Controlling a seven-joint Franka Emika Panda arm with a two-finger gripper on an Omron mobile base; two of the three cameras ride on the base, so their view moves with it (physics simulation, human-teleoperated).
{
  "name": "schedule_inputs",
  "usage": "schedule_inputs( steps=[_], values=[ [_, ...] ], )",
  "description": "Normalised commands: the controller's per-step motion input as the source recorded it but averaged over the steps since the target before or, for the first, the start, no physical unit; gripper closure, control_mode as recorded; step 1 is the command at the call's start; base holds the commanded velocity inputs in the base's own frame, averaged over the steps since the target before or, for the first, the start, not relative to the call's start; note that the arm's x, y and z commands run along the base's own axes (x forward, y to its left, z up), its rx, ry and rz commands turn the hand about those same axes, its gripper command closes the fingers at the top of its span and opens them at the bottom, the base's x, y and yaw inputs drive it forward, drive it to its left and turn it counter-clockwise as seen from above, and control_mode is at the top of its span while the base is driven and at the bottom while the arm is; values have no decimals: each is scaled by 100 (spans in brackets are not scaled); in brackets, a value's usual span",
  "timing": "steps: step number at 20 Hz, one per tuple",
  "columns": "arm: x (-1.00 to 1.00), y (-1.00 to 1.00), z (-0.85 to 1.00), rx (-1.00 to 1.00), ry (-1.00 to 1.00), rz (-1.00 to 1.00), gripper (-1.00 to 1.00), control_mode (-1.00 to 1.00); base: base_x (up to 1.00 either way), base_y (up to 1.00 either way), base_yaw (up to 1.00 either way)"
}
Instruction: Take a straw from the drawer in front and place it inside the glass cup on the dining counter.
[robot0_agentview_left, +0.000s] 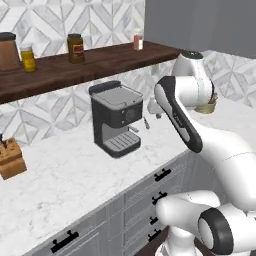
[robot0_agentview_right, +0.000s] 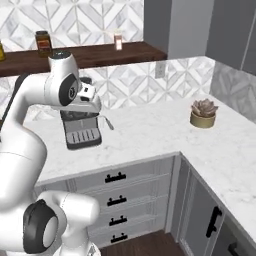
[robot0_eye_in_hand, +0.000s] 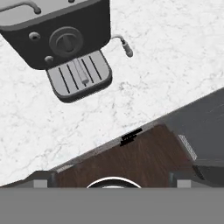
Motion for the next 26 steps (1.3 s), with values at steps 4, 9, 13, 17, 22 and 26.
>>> schedule_inputs(
  steps=[4, 9, 13, 17, 22, 26],
  values=[
    [0, 0, 0, 0, 0, 0, -100, 100, 0, 63, -71],
    [0, 0, 0, 0, 0, 0, -100, 100, -11, 82, -58],
    [0, 0, 0, 0, 0, 0, -100, 100, -29, 72, -23],
    [0, 0, 0, 0, 0, 0, -100, 100, -42, 55, -8],
    [0, 0, 0, 0, 0, 0, -100, 100, -21, 51, -2],
    [0, 0, 0, 0, 0, 0, -100, 100, -3, 54, -15]
  ],
)
